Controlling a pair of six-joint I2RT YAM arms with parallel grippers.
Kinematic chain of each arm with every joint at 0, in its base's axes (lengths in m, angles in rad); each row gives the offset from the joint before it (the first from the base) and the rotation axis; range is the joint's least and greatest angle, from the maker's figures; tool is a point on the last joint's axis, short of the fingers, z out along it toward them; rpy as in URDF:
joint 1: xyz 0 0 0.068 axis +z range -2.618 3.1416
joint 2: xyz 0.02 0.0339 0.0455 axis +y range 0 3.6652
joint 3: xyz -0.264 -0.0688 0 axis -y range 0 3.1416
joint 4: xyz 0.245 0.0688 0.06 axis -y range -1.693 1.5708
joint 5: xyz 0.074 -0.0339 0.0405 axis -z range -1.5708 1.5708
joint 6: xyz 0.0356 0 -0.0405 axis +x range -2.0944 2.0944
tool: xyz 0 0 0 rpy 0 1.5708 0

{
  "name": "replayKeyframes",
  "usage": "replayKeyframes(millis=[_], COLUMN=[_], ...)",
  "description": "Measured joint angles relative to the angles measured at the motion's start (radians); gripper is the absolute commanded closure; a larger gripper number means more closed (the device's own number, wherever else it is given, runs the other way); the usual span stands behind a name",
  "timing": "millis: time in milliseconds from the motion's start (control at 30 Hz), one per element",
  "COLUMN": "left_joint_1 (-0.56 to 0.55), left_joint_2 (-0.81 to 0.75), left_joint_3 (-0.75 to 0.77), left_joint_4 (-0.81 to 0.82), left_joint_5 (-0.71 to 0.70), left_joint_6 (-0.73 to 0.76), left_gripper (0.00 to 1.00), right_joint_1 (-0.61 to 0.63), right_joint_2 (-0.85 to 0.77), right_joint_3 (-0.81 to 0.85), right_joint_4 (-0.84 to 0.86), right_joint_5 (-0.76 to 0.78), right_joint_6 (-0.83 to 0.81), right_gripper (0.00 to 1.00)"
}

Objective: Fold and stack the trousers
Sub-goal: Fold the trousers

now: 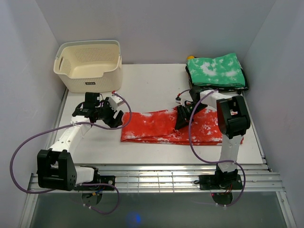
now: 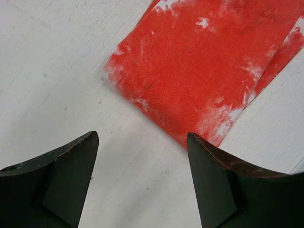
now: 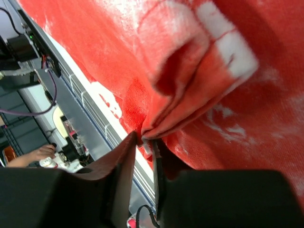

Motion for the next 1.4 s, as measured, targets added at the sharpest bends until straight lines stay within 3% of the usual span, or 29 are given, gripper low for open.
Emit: replayKeyframes(millis=[100, 300, 733, 1000, 1233, 1400], left_joint_1=[0.0, 0.0, 0.0, -0.013, -0.135, -0.183], left_joint_2=[0.0, -0.033, -0.034, -0.077, -0.08, -0.029], left_joint_3=[-0.005, -0.031, -0.031, -0.065, -0.119, -0.098], left_joint_4=[0.001, 0.011, 0.006, 0.047, 0.129, 0.162], left_joint_5=[0.014, 0.039, 0.056, 0.08, 0.043, 0.048], left_joint_6=[-0.001, 0.014, 0.04, 0.067, 0.125, 0.121], left_gripper=[0.15, 0.15, 0.17, 0.14, 0.15, 0.21], right_joint_1=[0.0, 0.0, -0.031, -0.142, -0.139, -0.129], right_joint_2=[0.0, -0.013, -0.118, -0.071, 0.041, 0.04], right_joint_3=[-0.006, -0.037, -0.166, -0.195, -0.13, -0.151], right_joint_4=[0.002, 0.015, 0.048, 0.071, 0.04, 0.039], right_joint_5=[-0.016, -0.066, -0.352, -0.328, -0.273, -0.222], right_joint_6=[-0.001, 0.0, 0.029, 0.052, 0.0, -0.031], right_gripper=[0.92, 0.92, 0.92, 0.92, 0.92, 0.92])
